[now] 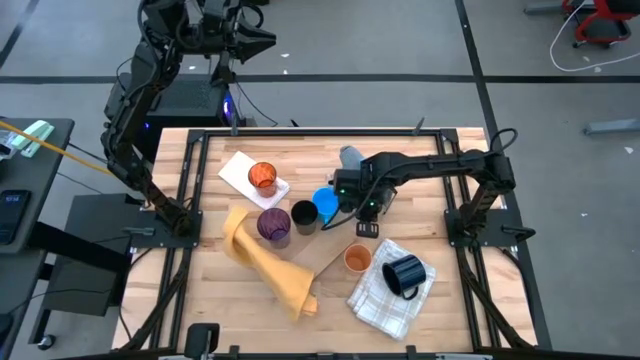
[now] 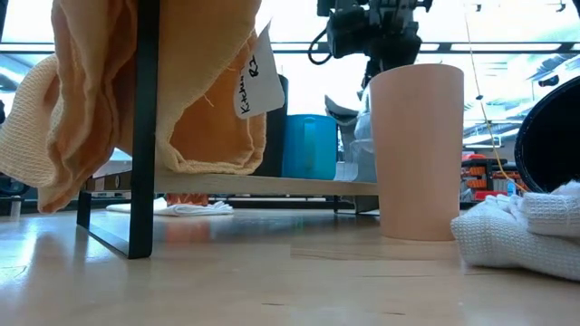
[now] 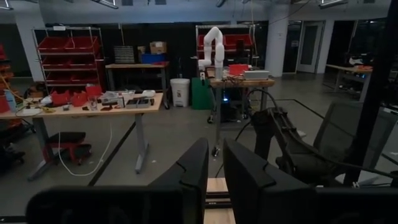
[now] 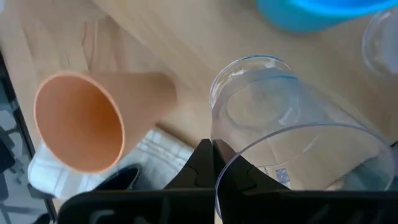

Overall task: Stack small to large cups/mugs on shelf
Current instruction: Put the transparent mug on the shelf

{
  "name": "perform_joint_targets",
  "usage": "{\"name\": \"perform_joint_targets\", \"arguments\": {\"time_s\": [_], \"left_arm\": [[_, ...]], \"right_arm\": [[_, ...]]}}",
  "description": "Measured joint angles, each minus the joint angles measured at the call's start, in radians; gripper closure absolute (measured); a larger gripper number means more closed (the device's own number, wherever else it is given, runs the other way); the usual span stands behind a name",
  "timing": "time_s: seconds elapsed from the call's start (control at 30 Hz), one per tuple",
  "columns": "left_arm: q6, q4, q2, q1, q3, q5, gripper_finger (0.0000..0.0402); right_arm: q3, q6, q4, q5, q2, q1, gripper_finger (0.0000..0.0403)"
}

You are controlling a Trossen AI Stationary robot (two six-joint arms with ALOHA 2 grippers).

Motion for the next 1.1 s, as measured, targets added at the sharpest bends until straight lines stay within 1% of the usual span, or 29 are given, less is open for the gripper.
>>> {"name": "perform_joint_targets", "arguments": {"time_s": [0.27,0.5,0.7,0.97,1.1], "left_arm": [[-0.001,0.004,0.0,0.0,0.0,0.0,0.0341],[-0.001,0.005,0.0,0.0,0.0,0.0,0.0349],[0.0,0.005,0.0,0.0,0.0,0.0,0.0344],[-0.005,0.005,0.0,0.0,0.0,0.0,0.0349],[-0.006,0.005,0.0,0.0,0.0,0.0,0.035]], "right_arm": [[-0.013,-0.006,0.033,0.003,0.0,-0.039,0.0403],[-0.013,-0.019,0.04,0.014,0.0,-0.038,0.0403],[-0.019,-0.027,0.039,0.016,0.004,-0.038,0.0403],[-0.135,-0.023,0.069,0.004,0.002,-0.024,0.0403],[-0.147,-0.021,0.081,0.014,0.001,-0.014,0.0403]]}}
